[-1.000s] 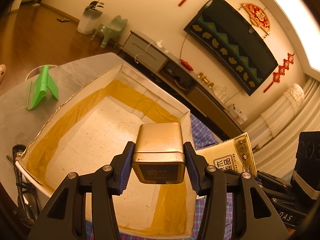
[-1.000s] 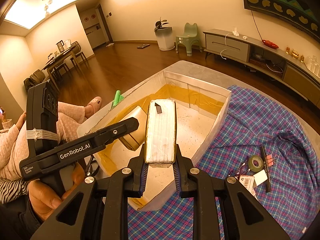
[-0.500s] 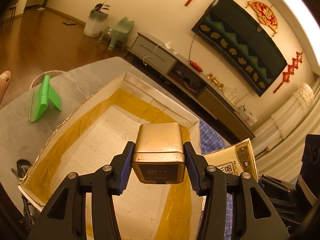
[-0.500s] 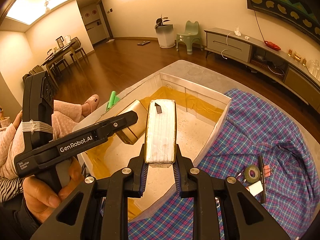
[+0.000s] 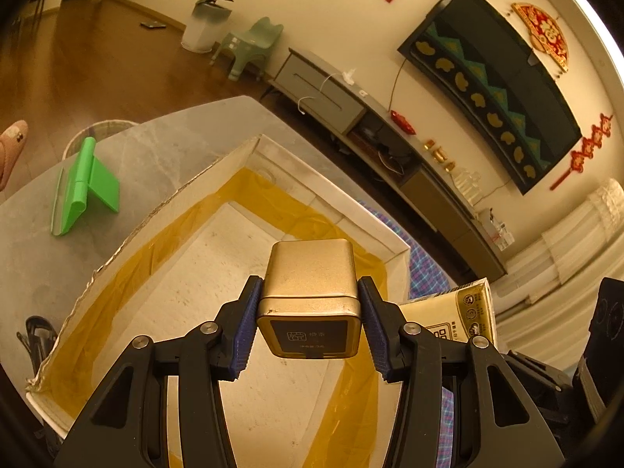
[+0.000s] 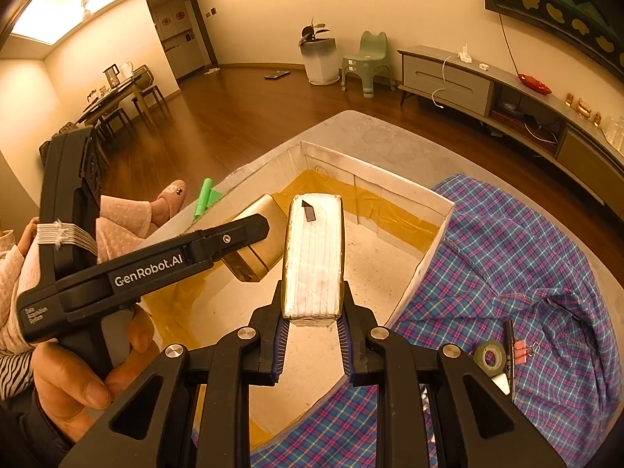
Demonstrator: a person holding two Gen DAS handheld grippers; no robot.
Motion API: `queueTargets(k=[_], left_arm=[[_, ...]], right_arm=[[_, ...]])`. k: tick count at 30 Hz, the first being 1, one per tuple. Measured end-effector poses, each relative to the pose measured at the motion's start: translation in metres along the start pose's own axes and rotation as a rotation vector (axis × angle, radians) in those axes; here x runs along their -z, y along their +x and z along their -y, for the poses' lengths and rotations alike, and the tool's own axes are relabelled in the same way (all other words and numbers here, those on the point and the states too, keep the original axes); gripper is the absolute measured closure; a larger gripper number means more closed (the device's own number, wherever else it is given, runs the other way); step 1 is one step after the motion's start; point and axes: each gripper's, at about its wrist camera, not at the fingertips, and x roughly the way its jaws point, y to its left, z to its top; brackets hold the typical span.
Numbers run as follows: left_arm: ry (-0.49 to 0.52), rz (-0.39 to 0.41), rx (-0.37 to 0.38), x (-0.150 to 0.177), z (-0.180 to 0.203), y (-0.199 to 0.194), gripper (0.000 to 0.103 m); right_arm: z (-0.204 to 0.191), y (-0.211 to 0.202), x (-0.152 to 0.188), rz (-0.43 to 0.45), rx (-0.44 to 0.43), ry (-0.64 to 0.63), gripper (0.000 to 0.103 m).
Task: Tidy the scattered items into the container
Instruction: 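Carry the gold tin and white box over the yellow-lined container with both grippers, then open both grippers to drop the tin and white box into the container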
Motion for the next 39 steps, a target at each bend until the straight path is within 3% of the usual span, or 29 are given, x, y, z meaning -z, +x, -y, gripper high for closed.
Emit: queueTargets(k=[14, 27, 39], left_arm=[[-0.035, -0.051, -0.071, -0.025, -0.001, 0.047, 0.052], [-0.139, -0.157, -0.061, -0.032, -0.017, 0.086, 0.052], [-0.05, -0.161, -0.167, -0.035, -0.009, 0.11, 0.051]], right_arm=[[0.012, 0.05, -0.018, -0.079, 0.052, -0.022, 0.079], [0.019, 0.096, -0.03, -0.175, 0.086, -0.068, 0.079], [0.028, 0.126, -0.043, -0.271, 0.143, -0.087, 0.078]])
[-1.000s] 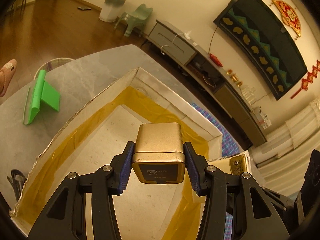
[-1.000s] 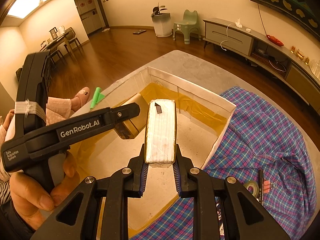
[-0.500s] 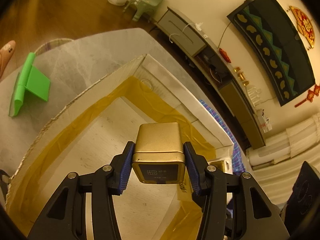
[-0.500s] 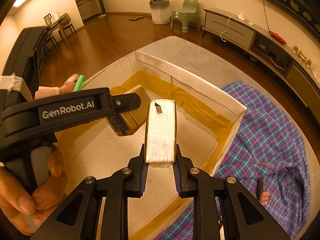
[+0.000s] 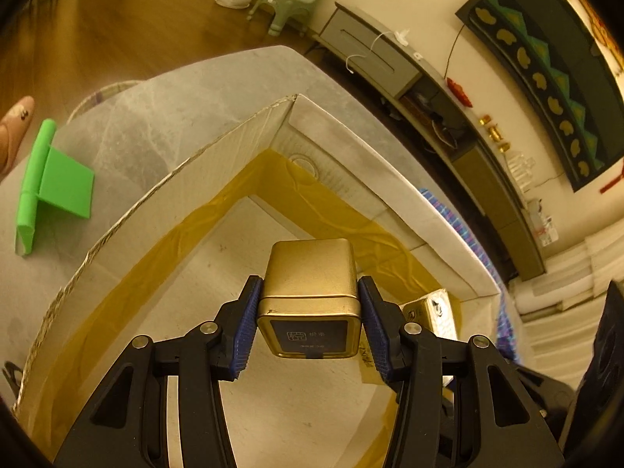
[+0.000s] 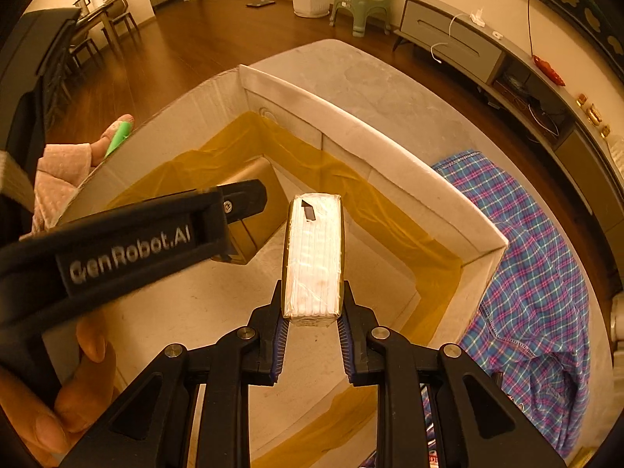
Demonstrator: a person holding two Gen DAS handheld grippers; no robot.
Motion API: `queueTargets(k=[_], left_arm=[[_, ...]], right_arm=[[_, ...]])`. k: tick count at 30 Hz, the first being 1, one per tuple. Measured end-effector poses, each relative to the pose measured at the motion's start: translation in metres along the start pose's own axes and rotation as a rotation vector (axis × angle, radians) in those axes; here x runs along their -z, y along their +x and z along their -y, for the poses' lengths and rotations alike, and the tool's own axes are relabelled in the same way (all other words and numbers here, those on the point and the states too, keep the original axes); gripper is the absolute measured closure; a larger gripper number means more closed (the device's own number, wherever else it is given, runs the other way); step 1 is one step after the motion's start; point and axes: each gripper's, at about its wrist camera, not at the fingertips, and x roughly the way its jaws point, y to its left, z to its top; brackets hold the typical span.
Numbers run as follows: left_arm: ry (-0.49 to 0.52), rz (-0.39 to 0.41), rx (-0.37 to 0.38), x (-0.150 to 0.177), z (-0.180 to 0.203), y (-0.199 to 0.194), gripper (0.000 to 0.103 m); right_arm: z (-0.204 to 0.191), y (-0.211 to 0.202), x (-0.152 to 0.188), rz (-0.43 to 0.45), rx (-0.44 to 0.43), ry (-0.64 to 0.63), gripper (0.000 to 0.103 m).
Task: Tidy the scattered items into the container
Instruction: 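Open both grippers to drop the tin and white box into the container, then withdraw both grippers from the container back over the plaid cloth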
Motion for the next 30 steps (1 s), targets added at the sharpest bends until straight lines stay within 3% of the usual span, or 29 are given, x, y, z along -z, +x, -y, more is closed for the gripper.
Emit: queueTargets(k=[3, 5, 7, 20, 30], left_arm=[[-0.014, -0.003, 0.005, -0.001, -0.004, 0.001, 0.05], [-0.027, 0.004, 0.016, -0.002, -0.007, -0.002, 0.047], [-0.035, 0.014, 0.037, -0.002, -0.009, -0.008, 0.046], [-0.028, 0.045, 0.035, 0.009, -0.02, -0.044, 0.045], [0.001, 0.095, 0.033, 0.033, -0.018, -0.089, 0.045]], right_arm=[[0.002, 0.0, -0.005, 0.006, 0.012, 0.022, 0.075], [0.003, -0.003, -0.006, 0.02, 0.021, 0.039, 0.059], [0.004, -0.008, -0.004, 0.04, 0.023, 0.053, 0.054], [0.005, -0.041, 0.038, 0.11, -0.071, 0.107, 0.054], [-0.004, -0.091, 0.084, 0.209, -0.165, 0.084, 0.054]])
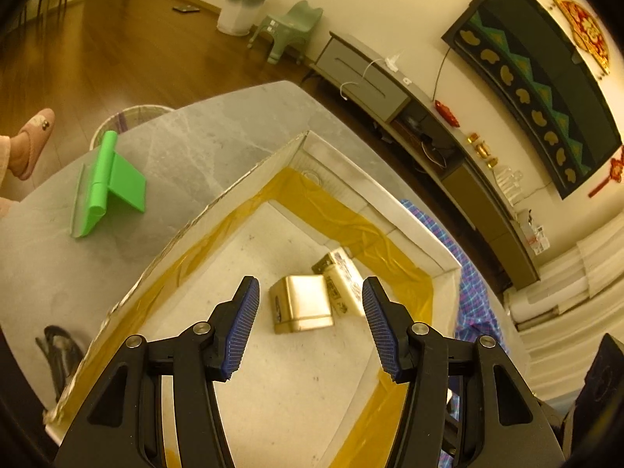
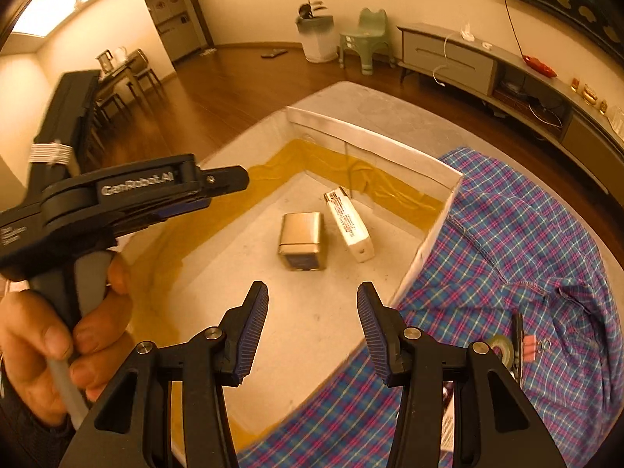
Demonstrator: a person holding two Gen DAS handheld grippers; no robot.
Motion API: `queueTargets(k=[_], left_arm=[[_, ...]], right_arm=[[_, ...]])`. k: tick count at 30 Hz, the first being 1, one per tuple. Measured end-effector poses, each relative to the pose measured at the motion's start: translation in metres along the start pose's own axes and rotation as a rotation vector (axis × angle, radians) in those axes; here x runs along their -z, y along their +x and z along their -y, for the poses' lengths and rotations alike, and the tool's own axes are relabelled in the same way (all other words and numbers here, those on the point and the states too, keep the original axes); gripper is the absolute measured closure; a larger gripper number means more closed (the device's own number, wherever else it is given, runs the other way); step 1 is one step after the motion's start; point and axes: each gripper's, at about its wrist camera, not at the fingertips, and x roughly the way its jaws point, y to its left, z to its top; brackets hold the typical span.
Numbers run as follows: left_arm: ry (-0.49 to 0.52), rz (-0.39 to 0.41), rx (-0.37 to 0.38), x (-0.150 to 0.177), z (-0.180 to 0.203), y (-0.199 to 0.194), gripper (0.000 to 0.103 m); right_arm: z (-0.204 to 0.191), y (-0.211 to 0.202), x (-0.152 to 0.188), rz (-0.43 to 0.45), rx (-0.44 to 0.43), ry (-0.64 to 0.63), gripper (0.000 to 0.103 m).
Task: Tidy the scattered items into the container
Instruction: 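Withdraw both grippers from the container back over the plaid cloth, then grasp the white staples box with the left gripper while the right gripper grasps the pink stapler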
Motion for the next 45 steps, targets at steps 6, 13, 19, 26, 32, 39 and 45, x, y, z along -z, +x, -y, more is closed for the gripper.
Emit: queueTargets(k=[6, 13, 19, 26, 32, 39, 45], left_arm=[[0.004, 0.079, 0.034, 0.035, -0.016, -0.045, 0.045], [0.136, 0.123, 0.029, 0.065, 0.004, -0.062, 0.045], [0.285, 0.221, -0.006, 0.103, 0.039, -0.082, 0.045], [0.39, 0.301, 0.016, 0.14, 0.058, -0.099, 0.045], [0.479, 0.269, 0.038, 0.177, 0.067, -0.093, 0.045], [0.582, 0.234, 0.089, 0.209, 0.091, -0.087, 0.045], [0.62, 0.164, 0.116, 0.232, 0.111, -0.07, 0.045]], right_arm=[[-0.007, -0.034, 0.028, 0.054, -0.028, -0.033, 0.054], [-0.012, -0.067, 0.061, 0.122, -0.042, -0.09, 0.054], [-0.005, -0.085, 0.096, 0.158, -0.05, -0.103, 0.054], [0.005, -0.1, 0.135, 0.207, -0.076, -0.106, 0.054], [0.017, -0.105, 0.164, 0.223, -0.082, -0.073, 0.054], [0.041, -0.111, 0.2, 0.225, -0.096, 0.014, 0.054], [0.074, -0.125, 0.225, 0.242, -0.076, 0.127, 0.054]])
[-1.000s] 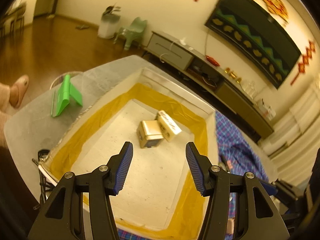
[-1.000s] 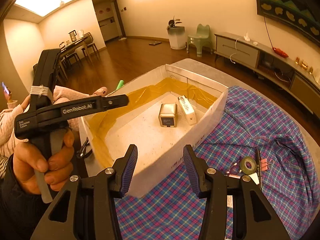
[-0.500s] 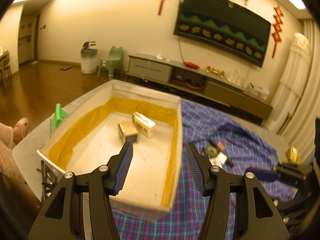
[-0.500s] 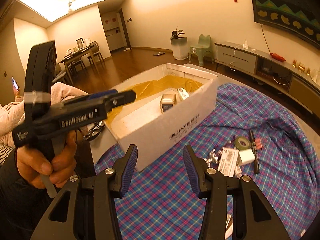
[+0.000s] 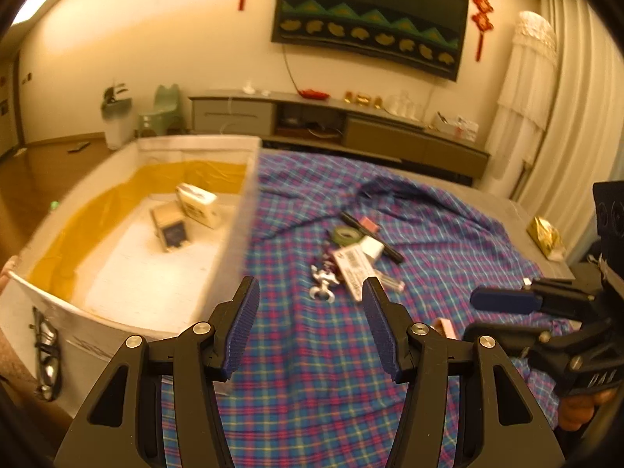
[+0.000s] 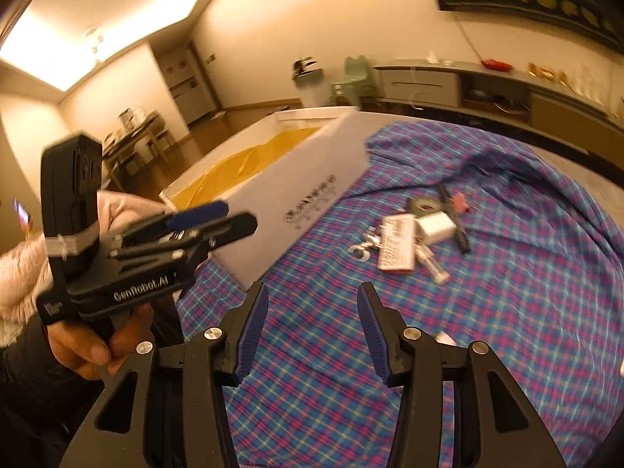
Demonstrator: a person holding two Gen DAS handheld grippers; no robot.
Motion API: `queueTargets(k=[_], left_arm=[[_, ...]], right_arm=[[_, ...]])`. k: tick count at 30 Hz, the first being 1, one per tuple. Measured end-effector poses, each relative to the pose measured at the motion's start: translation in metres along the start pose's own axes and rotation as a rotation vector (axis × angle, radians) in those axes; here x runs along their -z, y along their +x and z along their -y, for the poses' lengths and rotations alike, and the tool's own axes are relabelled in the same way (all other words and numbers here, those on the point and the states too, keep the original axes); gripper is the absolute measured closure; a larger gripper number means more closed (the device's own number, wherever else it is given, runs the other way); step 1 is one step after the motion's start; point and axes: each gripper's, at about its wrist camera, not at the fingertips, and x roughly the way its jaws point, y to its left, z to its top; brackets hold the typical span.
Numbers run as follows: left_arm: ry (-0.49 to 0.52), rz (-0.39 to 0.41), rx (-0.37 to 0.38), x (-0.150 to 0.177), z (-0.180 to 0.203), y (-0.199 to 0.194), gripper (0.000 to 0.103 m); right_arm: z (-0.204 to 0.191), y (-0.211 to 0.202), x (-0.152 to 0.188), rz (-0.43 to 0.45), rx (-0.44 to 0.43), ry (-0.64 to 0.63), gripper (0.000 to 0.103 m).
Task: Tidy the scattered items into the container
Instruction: 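Grasp the white staples box with the left gripper while the right gripper grasps the pink stapler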
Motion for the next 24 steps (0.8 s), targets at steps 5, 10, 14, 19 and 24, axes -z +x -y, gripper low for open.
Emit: queueTargets(k=[5, 10, 14, 19, 24], left_arm=[[-0.009, -0.054, 0.046, 0.007, 0.012, 0.017, 0.045], [-0.05, -0.133, 0.102, 0.011, 0.025, 0.046, 0.045], [-0.057, -0.185, 0.113, 0.008, 0.042, 0.071, 0.045], [-0.033, -0.231, 0.061, -0.005, 0.055, 0.107, 0.045], [-0.053, -0.285, 0.013, -0.011, 0.054, 0.145, 0.045]], right_arm=[[0.039, -0.01, 0.017, -0.002, 0.073, 0.125, 0.054], [0.078, -0.013, 0.037, -0.031, 0.143, 0.25, 0.054], [0.093, -0.013, 0.046, -0.043, 0.157, 0.292, 0.054], [0.078, 0.007, 0.046, -0.074, 0.159, 0.23, 0.046], [0.054, 0.035, 0.049, -0.119, 0.226, 0.097, 0.043]])
